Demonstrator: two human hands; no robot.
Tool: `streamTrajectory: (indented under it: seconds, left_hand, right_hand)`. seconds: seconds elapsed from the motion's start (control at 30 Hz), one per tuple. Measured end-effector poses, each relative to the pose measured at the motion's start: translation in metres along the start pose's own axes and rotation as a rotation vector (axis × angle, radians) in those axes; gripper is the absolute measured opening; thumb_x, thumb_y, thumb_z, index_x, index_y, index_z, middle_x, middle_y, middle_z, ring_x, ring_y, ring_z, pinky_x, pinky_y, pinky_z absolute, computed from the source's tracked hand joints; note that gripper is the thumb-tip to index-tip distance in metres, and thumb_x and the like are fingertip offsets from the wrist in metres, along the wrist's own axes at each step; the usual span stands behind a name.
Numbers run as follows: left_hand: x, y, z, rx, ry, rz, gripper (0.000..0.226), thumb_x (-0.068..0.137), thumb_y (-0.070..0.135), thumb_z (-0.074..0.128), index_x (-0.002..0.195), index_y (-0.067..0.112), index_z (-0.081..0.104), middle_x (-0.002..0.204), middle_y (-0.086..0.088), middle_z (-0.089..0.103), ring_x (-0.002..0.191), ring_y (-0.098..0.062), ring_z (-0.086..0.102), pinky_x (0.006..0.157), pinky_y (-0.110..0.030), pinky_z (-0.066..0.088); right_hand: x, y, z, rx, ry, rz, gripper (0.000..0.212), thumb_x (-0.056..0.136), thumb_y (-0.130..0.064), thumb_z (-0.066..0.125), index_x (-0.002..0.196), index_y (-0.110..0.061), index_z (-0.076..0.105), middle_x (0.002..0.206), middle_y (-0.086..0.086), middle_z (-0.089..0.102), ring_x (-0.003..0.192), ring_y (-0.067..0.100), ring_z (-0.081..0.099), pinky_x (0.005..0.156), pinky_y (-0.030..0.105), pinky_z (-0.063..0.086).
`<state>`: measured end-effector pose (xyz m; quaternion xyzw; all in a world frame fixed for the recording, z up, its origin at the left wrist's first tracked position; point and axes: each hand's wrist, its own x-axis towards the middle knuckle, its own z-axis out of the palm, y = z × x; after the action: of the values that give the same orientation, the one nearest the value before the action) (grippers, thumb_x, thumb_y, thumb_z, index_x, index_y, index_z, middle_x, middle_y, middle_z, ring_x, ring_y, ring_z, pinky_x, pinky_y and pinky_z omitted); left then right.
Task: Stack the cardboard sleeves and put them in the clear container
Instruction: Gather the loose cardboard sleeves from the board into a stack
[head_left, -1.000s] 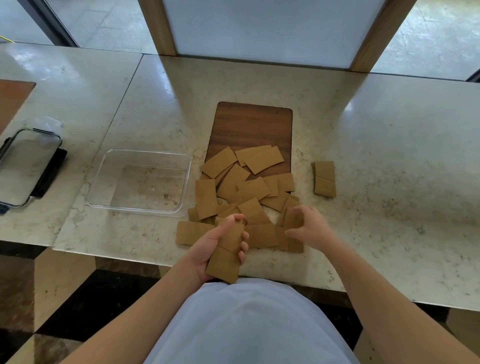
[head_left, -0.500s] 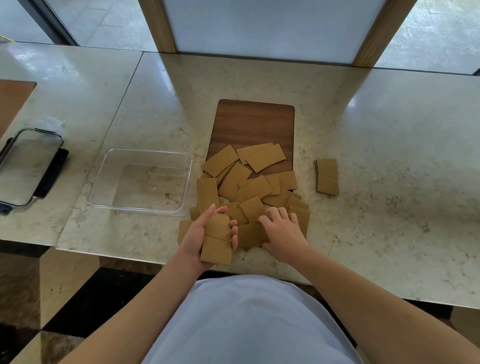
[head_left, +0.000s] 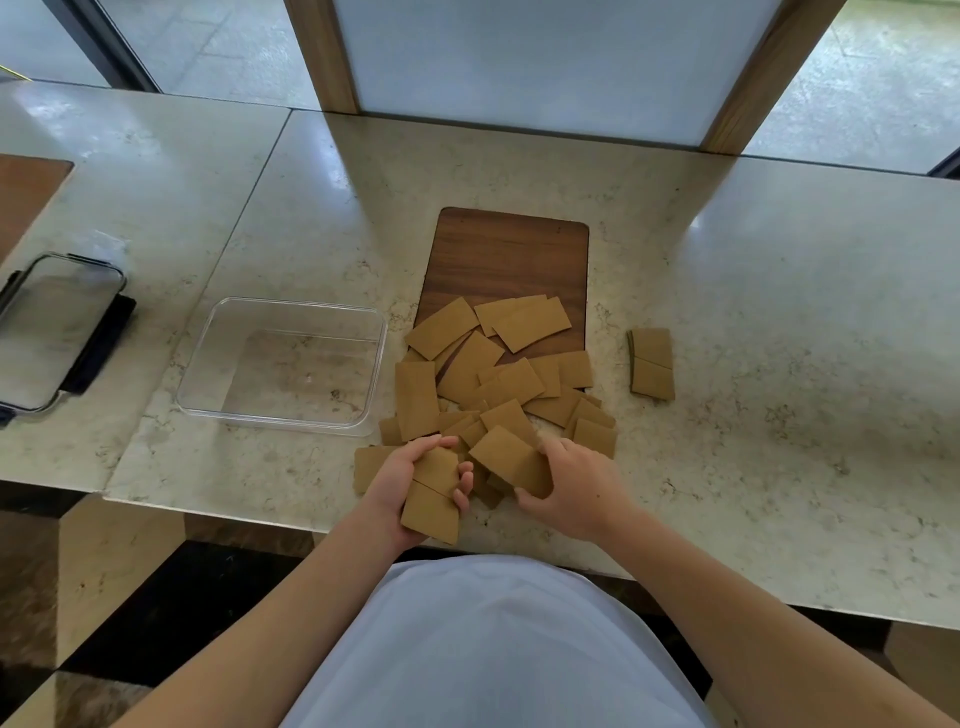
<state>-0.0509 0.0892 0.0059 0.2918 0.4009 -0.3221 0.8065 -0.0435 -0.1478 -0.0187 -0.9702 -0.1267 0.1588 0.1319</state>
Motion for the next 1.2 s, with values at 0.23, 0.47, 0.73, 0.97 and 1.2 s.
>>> streamTrajectory:
  seconds: [0.23, 0.47, 0.73, 0.97, 1.2]
  left_hand:
    - [0.003, -0.005, 0.005, 0.050, -0.011, -0.044, 0.037, 0.084, 0.025, 0.073, 0.118, 0.014, 0.064, 0.087, -0.021, 0.068, 0.069, -0.029, 0.067, 0.052, -0.033, 0.053]
    - [0.003, -0.012, 0.010, 0.015, -0.039, -0.164, 0.036, 0.093, 0.033, 0.066, 0.111, 0.002, 0.069, 0.092, -0.022, 0.070, 0.069, -0.031, 0.068, 0.056, -0.034, 0.056]
    - [-0.005, -0.002, 0.010, 0.048, -0.231, -0.209, 0.052, 0.090, 0.051, 0.070, 0.112, 0.005, 0.072, 0.114, -0.026, 0.066, 0.085, -0.036, 0.067, 0.058, -0.038, 0.059]
    - [-0.012, -0.003, 0.011, 0.109, -0.553, -0.341, 0.084, 0.088, 0.075, 0.061, 0.141, 0.010, 0.060, 0.121, -0.027, 0.066, 0.104, -0.044, 0.065, 0.084, -0.054, 0.058]
    - [-0.014, -0.004, 0.008, 0.210, -0.428, -0.157, 0.064, 0.082, 0.025, 0.088, 0.137, 0.006, 0.062, 0.122, -0.024, 0.067, 0.091, -0.035, 0.067, 0.070, -0.042, 0.059]
  right_hand:
    - [-0.013, 0.003, -0.020, 0.436, -0.170, 0.055, 0.062, 0.093, -0.067, 0.032, 0.142, -0.032, 0.050, 0.094, -0.012, 0.064, 0.078, 0.001, 0.059, 0.068, 0.026, 0.048]
    - [-0.025, -0.018, -0.034, 0.731, -0.169, -0.027, 0.056, 0.100, -0.064, 0.029, 0.087, -0.024, 0.065, 0.074, -0.001, 0.067, 0.064, 0.003, 0.062, 0.061, 0.015, 0.042]
    - [-0.020, -0.024, -0.058, 0.770, -0.376, -0.110, 0.065, 0.070, -0.082, 0.069, 0.127, -0.050, 0.064, 0.112, -0.034, 0.065, 0.099, -0.005, 0.063, 0.086, 0.021, 0.055]
    - [-0.006, -0.027, -0.071, 0.248, -0.306, -0.360, 0.086, 0.082, -0.036, 0.084, 0.152, -0.047, 0.036, 0.141, -0.019, 0.050, 0.126, 0.004, 0.036, 0.104, 0.027, 0.037]
    - [0.003, -0.044, -0.059, 0.578, -0.280, -0.215, 0.118, 0.076, -0.029, 0.091, 0.158, -0.050, 0.008, 0.154, -0.022, 0.042, 0.135, 0.002, 0.042, 0.100, 0.020, 0.050]
